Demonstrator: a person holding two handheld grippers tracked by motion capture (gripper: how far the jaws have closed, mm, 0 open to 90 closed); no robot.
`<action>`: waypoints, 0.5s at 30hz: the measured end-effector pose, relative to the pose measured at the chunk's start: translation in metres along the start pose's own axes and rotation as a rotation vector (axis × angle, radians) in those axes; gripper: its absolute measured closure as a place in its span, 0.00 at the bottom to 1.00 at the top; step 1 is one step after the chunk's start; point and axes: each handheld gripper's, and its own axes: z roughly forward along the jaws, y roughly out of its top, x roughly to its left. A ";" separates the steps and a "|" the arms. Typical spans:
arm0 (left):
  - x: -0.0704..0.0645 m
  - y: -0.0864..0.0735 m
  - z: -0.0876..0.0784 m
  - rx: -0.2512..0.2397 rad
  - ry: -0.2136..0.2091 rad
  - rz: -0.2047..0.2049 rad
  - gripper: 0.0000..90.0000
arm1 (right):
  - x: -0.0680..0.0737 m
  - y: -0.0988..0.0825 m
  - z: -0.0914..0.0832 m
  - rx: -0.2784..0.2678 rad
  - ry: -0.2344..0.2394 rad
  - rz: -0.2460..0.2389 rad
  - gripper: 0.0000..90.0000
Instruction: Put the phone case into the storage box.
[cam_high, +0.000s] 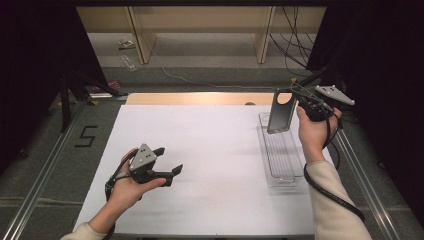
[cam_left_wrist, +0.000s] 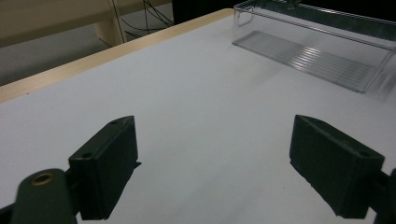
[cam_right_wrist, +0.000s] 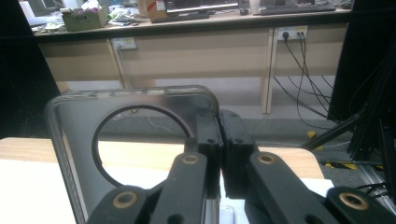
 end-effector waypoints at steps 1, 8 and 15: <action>0.000 0.000 0.000 0.000 0.000 0.000 0.17 | 0.000 0.000 0.000 -0.001 -0.001 -0.001 0.98; 0.000 0.000 0.000 0.001 0.001 0.000 0.17 | 0.000 -0.001 0.002 -0.002 0.002 -0.001 0.98; 0.000 0.000 0.000 0.001 0.001 0.000 0.17 | 0.000 -0.002 0.004 -0.005 -0.002 0.002 0.98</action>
